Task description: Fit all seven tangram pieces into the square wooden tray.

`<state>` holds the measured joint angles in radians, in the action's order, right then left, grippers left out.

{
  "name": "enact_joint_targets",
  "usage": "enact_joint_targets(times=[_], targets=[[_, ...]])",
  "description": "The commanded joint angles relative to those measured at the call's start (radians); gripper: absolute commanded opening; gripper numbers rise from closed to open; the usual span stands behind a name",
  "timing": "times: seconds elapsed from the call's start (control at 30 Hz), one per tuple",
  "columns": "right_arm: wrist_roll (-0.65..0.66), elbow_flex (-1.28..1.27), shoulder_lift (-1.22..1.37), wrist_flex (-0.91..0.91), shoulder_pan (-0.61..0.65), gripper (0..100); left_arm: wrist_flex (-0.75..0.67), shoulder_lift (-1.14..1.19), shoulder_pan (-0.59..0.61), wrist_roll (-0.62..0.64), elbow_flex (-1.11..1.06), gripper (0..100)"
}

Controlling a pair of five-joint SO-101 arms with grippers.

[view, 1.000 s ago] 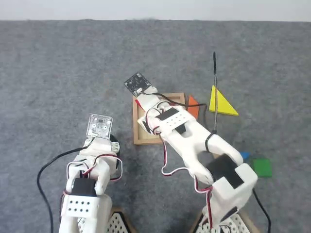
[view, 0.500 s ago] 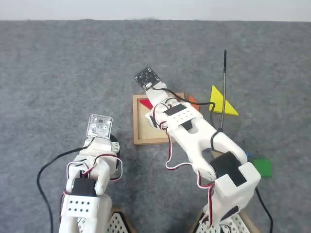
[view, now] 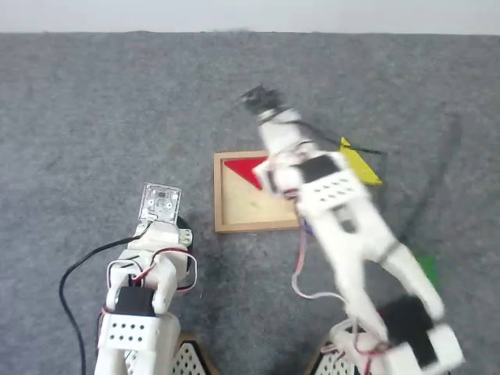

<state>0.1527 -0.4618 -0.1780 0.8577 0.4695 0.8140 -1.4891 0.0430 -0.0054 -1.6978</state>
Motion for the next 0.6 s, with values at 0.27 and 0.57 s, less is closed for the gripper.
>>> enact_joint_targets(times=[0.27, 0.57], targets=[[0.393, 0.114, -0.094, 0.346, -0.421, 5.4, 0.002, -0.012, 0.005, 0.006, 0.008, 2], [0.540, 0.628, 0.360, 0.575, -0.412, 37.0, 0.002, -0.012, 0.005, 0.006, 0.008, 2]])
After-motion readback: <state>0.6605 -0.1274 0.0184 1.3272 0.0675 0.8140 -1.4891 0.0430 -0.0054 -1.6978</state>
